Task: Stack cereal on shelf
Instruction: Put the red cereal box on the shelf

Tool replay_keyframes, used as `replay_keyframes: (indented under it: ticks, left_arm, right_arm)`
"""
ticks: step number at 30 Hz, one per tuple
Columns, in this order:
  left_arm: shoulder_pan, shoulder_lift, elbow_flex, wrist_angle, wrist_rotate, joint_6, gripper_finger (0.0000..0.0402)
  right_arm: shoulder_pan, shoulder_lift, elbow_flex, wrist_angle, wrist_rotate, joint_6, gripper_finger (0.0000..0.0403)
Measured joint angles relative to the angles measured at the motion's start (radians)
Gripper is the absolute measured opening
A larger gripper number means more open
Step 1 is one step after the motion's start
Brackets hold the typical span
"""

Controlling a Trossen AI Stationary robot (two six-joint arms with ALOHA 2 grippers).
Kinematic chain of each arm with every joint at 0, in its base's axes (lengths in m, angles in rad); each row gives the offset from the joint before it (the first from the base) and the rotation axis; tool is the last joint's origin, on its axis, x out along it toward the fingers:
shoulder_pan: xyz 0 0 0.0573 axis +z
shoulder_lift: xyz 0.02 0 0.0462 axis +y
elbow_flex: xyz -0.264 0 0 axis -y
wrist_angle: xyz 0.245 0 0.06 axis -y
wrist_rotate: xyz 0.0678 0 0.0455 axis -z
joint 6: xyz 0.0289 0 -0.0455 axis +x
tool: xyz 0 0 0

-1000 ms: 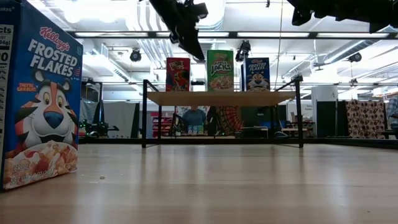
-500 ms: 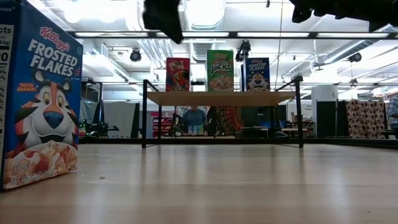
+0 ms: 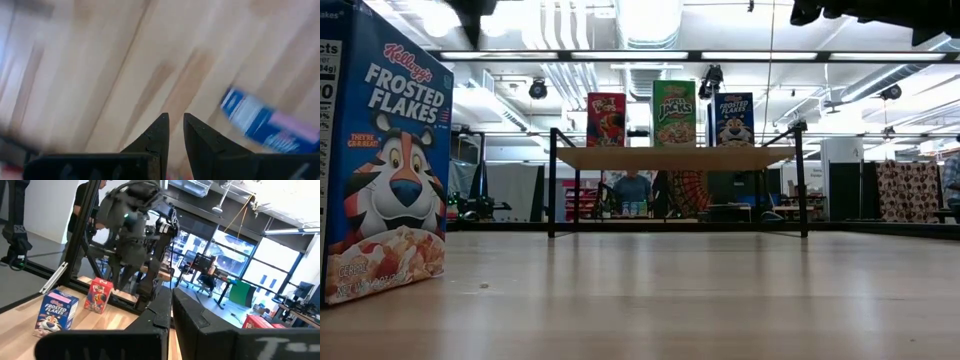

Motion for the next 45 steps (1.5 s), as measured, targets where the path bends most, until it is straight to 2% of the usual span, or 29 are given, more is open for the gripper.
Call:
replay_keyframes:
  ticks: [3,9,15,19,23,27,37,45]
  left_arm:
    - [-0.022,-0.001,-0.004,-0.105,0.026,-0.179,0.004]
    - [-0.081,-0.026,-0.029,-0.098,0.111,-0.41,0.0055]
    - [-0.184,-0.078,-0.105,-0.094,0.128,-0.686,0.0108]
    - [-0.283,-0.121,-0.185,-0.094,0.129,-0.929,0.0153]
    - [-0.384,-0.162,-0.257,-0.094,0.183,-1.171,0.0192]
    - [-0.473,-0.192,-0.306,-0.09,0.199,-1.34,0.0219]
    - [-0.564,-0.224,-0.365,-0.03,0.196,-1.531,0.0233]
    - [-0.567,-0.235,-0.447,0.051,0.199,-1.558,0.0233]
  right_arm:
    - [0.0,0.0,0.001,0.0,0.0,0.0,0.0009]
    - [0.0,0.0,0.001,-0.004,0.0,0.002,0.0009]
    - [0.0,0.0,0.001,-0.008,0.0,-0.003,0.0009]
    - [0.0,0.0,0.001,-0.008,0.0,-0.004,0.0009]
    - [0.0,0.0,0.001,-0.008,0.0,-0.006,0.0009]
    - [0.0,0.0,0.001,-0.008,0.0,-0.009,0.0009]
    - [0.0,0.0,0.001,-0.008,0.0,-0.005,0.0009]
    - [0.0,0.0,0.001,-0.008,0.0,-0.005,0.0009]
